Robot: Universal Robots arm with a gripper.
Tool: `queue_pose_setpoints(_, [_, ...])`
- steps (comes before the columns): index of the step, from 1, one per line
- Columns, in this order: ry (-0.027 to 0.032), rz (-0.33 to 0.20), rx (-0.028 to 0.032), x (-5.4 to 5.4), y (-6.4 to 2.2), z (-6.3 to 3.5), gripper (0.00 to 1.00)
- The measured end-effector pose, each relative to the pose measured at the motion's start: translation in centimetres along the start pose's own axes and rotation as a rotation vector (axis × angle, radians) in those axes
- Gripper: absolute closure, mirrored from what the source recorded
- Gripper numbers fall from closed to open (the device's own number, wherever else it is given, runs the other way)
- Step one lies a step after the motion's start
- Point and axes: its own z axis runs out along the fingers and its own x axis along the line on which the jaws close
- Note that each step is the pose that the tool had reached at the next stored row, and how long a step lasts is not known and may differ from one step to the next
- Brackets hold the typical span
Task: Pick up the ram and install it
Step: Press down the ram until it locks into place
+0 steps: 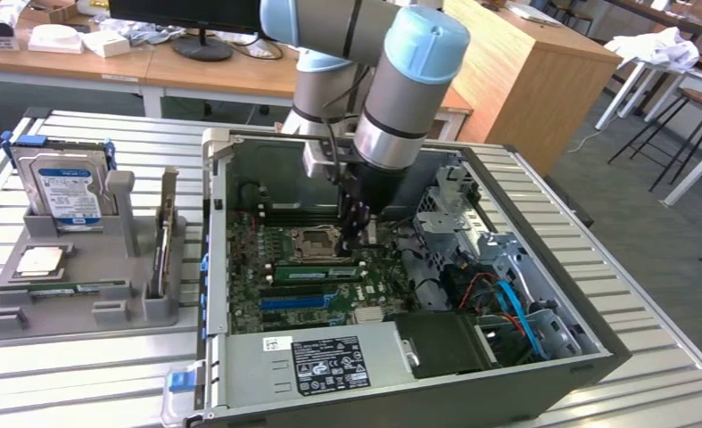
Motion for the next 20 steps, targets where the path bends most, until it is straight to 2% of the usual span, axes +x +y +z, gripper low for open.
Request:
queue_pose_setpoints(13, [0.0001, 0.0, -0.0002, -0.1, 3.91, 0.32, 0.9])
queue_pose_setpoints(20, [0.0002, 0.0, -0.0002, -0.1, 4.51, 0.37, 0.9])
